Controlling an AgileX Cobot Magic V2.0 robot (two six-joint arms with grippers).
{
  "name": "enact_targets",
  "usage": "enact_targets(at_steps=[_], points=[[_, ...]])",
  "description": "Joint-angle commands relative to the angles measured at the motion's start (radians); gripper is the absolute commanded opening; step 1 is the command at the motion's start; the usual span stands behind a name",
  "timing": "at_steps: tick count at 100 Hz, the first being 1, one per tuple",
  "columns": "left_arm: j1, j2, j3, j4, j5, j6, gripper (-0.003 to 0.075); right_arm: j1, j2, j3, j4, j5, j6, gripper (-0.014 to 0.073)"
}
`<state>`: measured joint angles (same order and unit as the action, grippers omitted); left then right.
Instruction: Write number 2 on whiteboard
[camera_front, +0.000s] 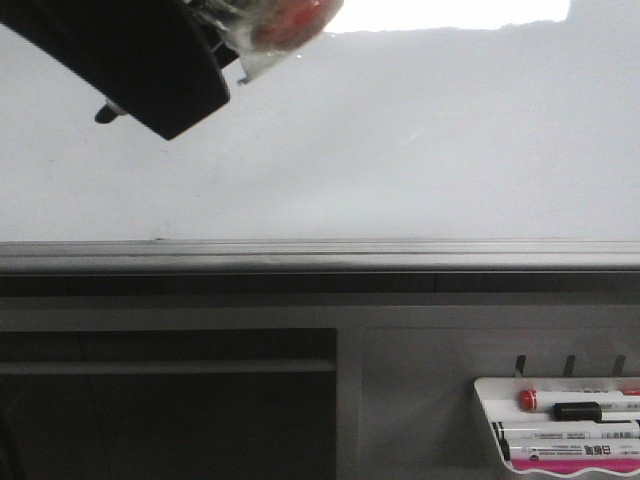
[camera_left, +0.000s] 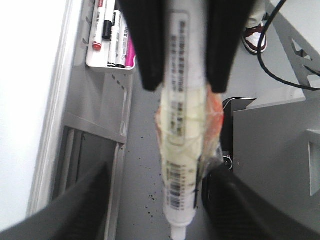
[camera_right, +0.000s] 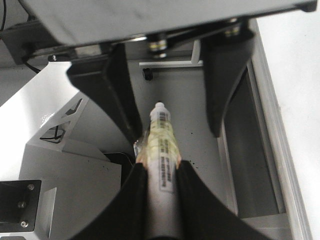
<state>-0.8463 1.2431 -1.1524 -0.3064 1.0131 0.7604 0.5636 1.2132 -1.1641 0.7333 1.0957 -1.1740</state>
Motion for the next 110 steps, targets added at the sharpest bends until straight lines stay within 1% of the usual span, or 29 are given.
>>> enact_targets(at_steps=[1,16,28,33,40,46,51,64,73,82,90,103,110], points=[[-0.003,-0.045,-0.034,-0.021,-0.061,-0.009,0.0494,-0.002,-0.015,-0.033,0.046,-0.025,-0.009,-0.0074],[0.061,-0.125,-0.034,-0.020,-0.073,-0.046,0.0494,-0.050,-0.035,-0.033,0.018,-0.036,0.047,-0.0074],[0.170,-0.220,-0.032,-0.016,-0.093,-0.120,0.0494,-0.114,-0.062,-0.028,-0.011,-0.041,0.149,-0.0074],[0.234,-0.256,-0.022,-0.016,-0.105,-0.151,0.0494,-0.135,-0.079,-0.020,-0.015,-0.056,0.205,-0.0074],[0.318,-0.306,0.002,-0.016,-0.124,-0.213,0.0494,-0.155,-0.107,0.009,-0.016,-0.102,0.287,-0.0074],[0.389,-0.342,0.028,-0.015,-0.144,-0.263,0.0494,-0.160,-0.136,0.054,-0.016,-0.172,0.363,-0.0074],[0.450,-0.375,0.059,-0.015,-0.167,-0.308,0.0494,-0.160,-0.160,0.104,-0.016,-0.235,0.396,-0.0074],[0.591,-0.451,0.158,-0.015,-0.216,-0.386,0.0494,-0.160,-0.205,0.261,0.036,-0.373,0.401,-0.0074],[0.660,-0.486,0.214,-0.027,-0.242,-0.397,0.0493,-0.160,-0.206,0.307,0.069,-0.423,0.401,-0.0074],[0.702,-0.506,0.251,-0.053,-0.278,-0.397,0.0493,-0.160,-0.202,0.307,0.095,-0.476,0.401,-0.0074],[0.714,-0.507,0.263,-0.067,-0.289,-0.397,0.0493,-0.160,-0.200,0.281,0.119,-0.529,0.401,-0.0074],[0.716,-0.503,0.267,-0.067,-0.293,-0.397,0.0493,-0.160,-0.178,0.236,0.119,-0.537,0.401,-0.0074],[0.716,-0.503,0.267,-0.071,-0.297,-0.397,0.0493,-0.160,-0.150,0.214,0.116,-0.517,0.401,-0.0074]])
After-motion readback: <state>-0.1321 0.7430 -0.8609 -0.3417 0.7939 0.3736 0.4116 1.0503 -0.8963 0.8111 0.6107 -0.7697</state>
